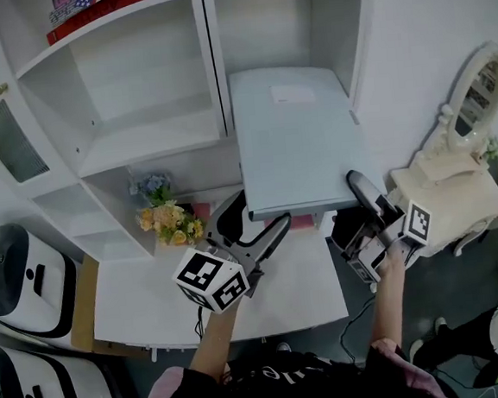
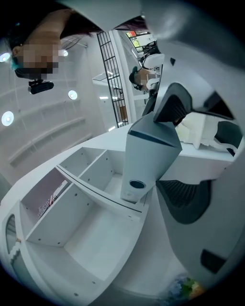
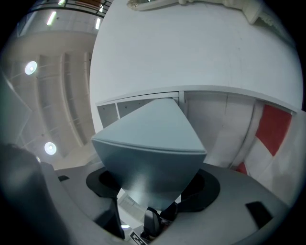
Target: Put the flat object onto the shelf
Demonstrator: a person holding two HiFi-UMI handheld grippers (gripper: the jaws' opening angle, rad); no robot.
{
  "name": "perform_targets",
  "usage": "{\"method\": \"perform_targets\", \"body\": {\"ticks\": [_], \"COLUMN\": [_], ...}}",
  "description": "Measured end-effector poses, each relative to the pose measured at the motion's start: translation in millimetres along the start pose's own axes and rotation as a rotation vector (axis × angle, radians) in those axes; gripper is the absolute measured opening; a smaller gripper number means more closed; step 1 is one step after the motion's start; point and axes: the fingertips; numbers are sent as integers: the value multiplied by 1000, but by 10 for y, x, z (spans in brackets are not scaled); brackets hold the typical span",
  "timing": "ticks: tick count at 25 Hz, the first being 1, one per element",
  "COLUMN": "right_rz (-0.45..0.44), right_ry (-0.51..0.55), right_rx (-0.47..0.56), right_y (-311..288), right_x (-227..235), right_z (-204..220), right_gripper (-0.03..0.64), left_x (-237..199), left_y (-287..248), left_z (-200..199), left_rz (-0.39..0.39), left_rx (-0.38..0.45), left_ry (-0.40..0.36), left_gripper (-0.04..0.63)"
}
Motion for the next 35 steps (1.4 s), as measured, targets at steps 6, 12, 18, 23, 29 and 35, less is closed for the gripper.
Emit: {"method": "perform_targets", "body": {"ticks": [6,12,18,23,29,35], "right_rz": [-11,-44,33,58,119,164], "right_ry": [41,68,180,201,300,395], "right_rx": [40,79,86,63,34,-31], "right_y": [3,113,142,147,76,-43], "right_x": [-1,-88,5,118,227,338], "right_z": [-147,-268,-227,-153,-20,244], "right_gripper": [307,305,305,305,304,304], "left_x": [-71,-256,-502,-720,-990,-1139], "left_y": [-113,-189,-262,-347,-473,-548], "left_z": [-13,-231,-424,-489,-487,-437], "left_rz": [-14,-55,-93,-117,-172,-164], "left_rx": [1,121,221,166,106,146], "left_ry": [10,33,58,-36,-76,-7], "left_gripper": [387,387,387,387,385,385]}}
Point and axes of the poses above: the fingertips, and each gripper's own axes: y backward along the fingers, x to its right, z out of its underside, and after that the axes turned 15 degrees about z, right-handed
